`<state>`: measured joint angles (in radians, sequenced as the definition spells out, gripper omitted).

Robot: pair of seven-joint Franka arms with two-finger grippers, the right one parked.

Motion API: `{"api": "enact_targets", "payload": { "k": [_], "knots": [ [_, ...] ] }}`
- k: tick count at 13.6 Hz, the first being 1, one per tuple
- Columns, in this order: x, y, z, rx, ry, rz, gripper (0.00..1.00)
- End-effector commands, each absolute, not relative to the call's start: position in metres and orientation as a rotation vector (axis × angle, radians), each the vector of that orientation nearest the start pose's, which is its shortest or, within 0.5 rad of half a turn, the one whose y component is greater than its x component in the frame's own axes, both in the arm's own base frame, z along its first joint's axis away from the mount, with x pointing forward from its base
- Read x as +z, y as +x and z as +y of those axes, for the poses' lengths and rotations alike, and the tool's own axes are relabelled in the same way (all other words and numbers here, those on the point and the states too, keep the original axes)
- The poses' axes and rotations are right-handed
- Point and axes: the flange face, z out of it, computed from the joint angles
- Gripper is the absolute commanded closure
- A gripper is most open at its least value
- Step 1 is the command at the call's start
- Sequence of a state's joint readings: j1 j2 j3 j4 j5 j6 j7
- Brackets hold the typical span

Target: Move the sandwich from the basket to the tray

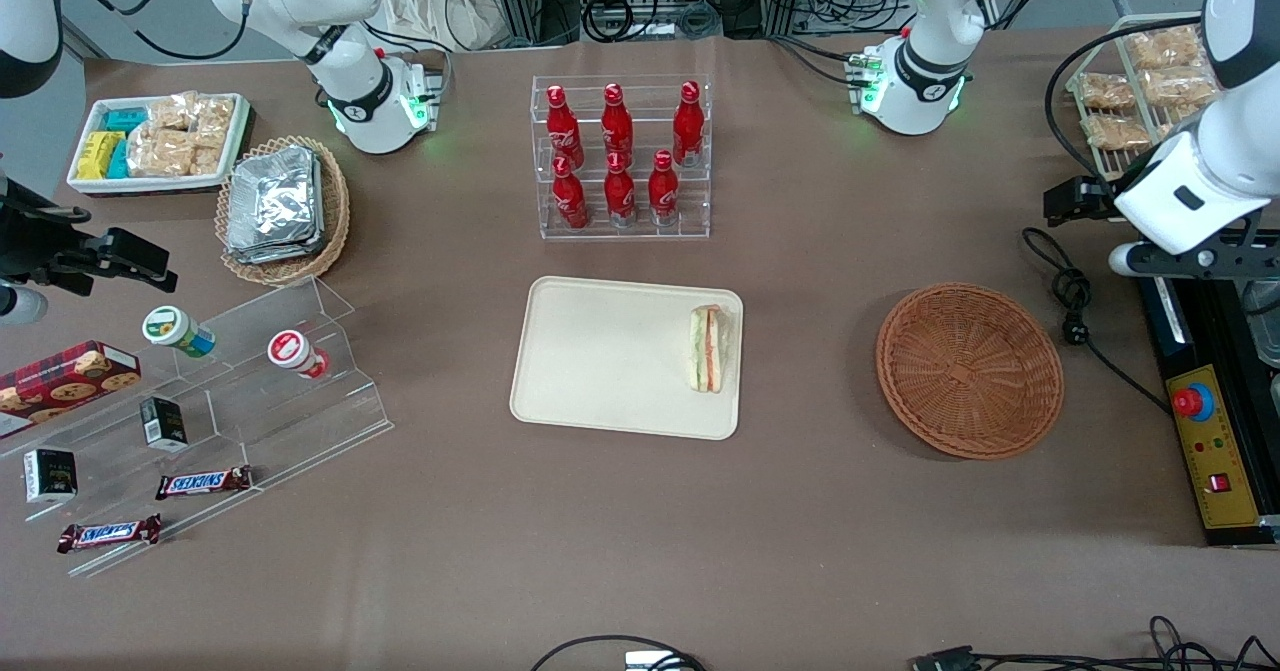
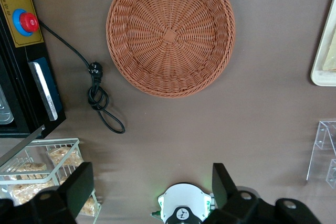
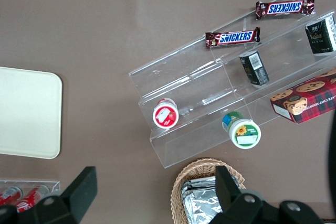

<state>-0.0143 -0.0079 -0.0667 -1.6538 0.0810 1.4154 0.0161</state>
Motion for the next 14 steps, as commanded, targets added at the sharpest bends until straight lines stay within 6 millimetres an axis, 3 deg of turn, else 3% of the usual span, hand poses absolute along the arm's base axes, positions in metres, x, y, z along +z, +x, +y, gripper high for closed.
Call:
{"api": "enact_targets", "payload": {
  "k": [1, 3, 6, 9, 12, 14],
  "knots": [
    [0.586, 0.515, -0.029, 0.273, -3.051, 0.153, 0.0],
    [0.603, 0.522, -0.035, 0.221, -3.054, 0.169, 0.0],
    [0.609, 0.523, -0.042, 0.201, -3.053, 0.194, 0.0],
    [0.625, 0.525, -0.035, 0.149, -3.061, 0.17, 0.0],
    [0.629, 0.523, -0.033, 0.146, -3.095, 0.153, 0.0],
    [0.627, 0.521, -0.02, 0.181, -3.105, 0.116, 0.0]
  ]
}}
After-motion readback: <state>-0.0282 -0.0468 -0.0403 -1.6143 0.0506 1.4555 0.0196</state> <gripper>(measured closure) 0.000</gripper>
